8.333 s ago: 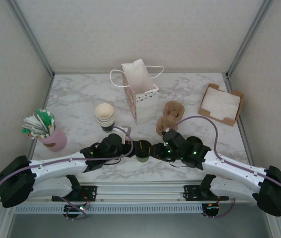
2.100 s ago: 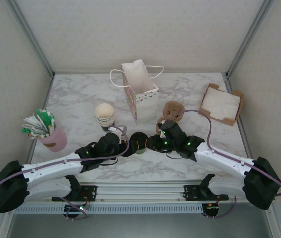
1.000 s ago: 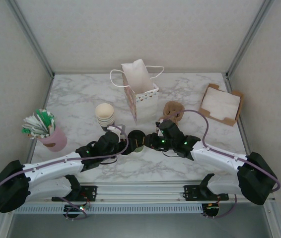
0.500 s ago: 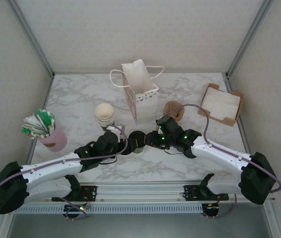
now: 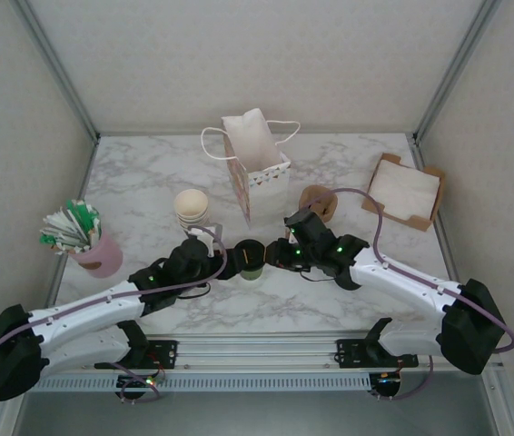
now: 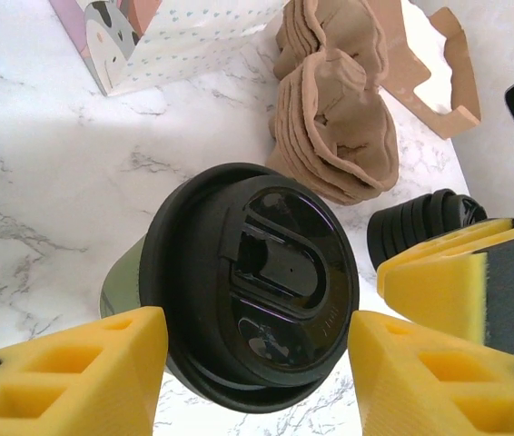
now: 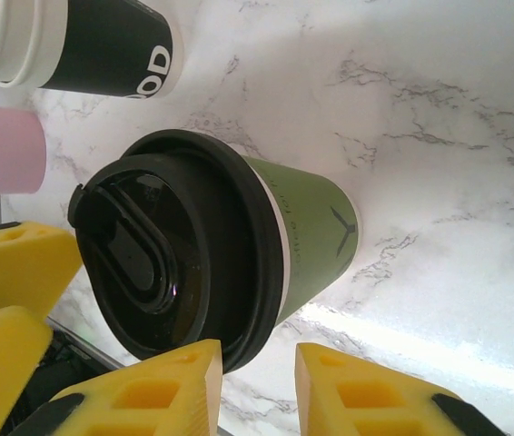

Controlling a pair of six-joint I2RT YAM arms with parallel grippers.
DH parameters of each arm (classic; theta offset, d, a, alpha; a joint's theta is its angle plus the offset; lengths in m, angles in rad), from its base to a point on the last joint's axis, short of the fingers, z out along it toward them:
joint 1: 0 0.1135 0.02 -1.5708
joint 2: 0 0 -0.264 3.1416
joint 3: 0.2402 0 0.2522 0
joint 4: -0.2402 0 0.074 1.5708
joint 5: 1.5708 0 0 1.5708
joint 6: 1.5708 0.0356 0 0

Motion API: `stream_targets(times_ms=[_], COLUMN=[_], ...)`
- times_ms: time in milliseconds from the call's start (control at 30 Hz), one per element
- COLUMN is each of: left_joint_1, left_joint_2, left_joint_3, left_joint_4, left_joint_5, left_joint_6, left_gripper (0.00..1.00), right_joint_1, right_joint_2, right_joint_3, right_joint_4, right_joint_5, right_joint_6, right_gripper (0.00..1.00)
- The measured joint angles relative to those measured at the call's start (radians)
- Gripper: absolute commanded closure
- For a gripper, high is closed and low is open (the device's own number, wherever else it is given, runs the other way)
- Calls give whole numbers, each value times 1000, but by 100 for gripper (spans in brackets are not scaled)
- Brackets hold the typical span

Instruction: Pack the takeout coffee

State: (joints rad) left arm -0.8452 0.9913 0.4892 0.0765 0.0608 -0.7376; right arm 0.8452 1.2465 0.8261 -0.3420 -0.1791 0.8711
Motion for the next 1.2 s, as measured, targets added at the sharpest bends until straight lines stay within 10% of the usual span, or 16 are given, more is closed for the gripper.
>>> stream_targets(times_ms=[1200], left_joint_1=[71], left_joint_2=[23], left_joint_3=[-66], left_joint_4=[64], left_joint_5=[34], left_joint_6=[-27], left_gripper=[61], right_joint_1=[30], right_joint_2=[115], right_joint_3=[-19], right_joint_4=[149], right_joint_5=[19], right_joint_6=[46], right_gripper=[80])
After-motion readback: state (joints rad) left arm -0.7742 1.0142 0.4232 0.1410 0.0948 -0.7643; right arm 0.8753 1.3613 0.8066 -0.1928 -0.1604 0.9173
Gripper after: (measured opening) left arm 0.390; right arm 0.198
